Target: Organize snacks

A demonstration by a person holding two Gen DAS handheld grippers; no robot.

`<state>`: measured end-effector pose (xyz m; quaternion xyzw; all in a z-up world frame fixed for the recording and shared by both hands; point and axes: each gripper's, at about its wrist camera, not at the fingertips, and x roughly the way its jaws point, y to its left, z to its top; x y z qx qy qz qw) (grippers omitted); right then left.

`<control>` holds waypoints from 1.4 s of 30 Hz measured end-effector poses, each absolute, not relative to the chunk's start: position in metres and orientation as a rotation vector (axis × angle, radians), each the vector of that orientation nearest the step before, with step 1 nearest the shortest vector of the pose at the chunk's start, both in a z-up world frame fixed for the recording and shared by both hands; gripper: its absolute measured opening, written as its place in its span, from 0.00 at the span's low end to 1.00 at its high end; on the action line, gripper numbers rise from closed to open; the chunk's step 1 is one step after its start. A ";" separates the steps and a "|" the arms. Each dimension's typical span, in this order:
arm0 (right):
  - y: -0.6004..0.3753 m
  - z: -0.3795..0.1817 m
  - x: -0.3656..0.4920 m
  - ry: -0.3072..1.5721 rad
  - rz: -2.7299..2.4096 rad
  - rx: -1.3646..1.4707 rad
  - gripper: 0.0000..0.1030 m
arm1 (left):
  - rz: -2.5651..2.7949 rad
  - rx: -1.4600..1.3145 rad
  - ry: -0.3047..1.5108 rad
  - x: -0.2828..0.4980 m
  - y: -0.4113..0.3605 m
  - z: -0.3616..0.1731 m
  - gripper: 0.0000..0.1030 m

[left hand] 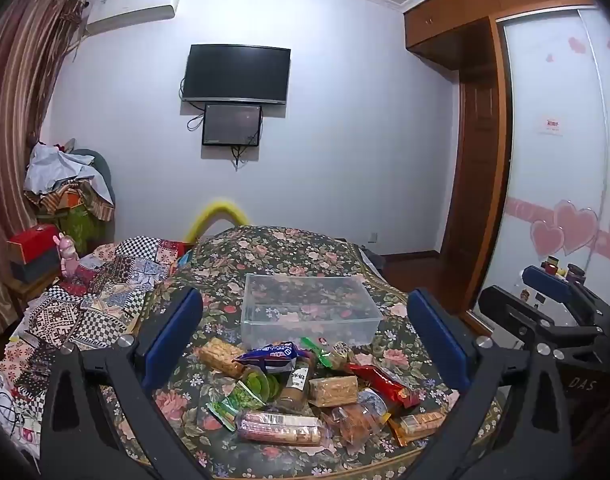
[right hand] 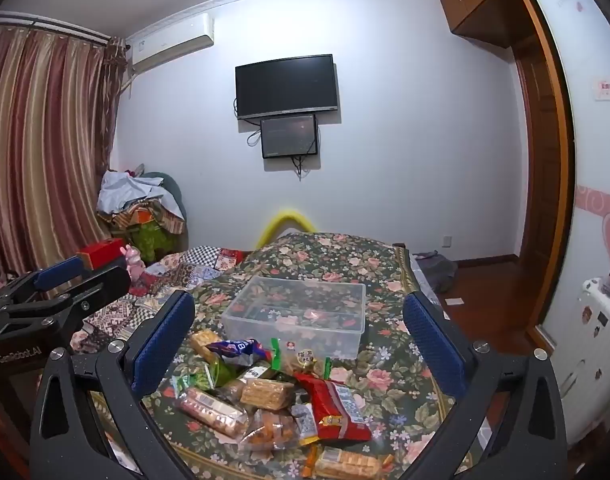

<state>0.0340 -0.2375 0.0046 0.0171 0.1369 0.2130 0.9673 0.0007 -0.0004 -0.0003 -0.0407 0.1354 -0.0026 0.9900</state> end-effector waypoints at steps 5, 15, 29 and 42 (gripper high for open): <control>-0.237 0.005 0.034 0.280 0.434 0.030 1.00 | 0.009 -0.071 0.263 0.002 0.000 -0.002 1.00; -0.237 0.009 0.032 0.270 0.436 0.026 1.00 | 0.019 -0.064 0.258 0.001 0.000 -0.006 1.00; -0.238 0.011 0.031 0.263 0.437 0.026 1.00 | 0.013 -0.065 0.261 0.002 0.000 -0.007 1.00; -0.237 0.012 0.029 0.260 0.442 0.024 1.00 | 0.016 -0.056 0.265 0.003 -0.003 -0.008 1.00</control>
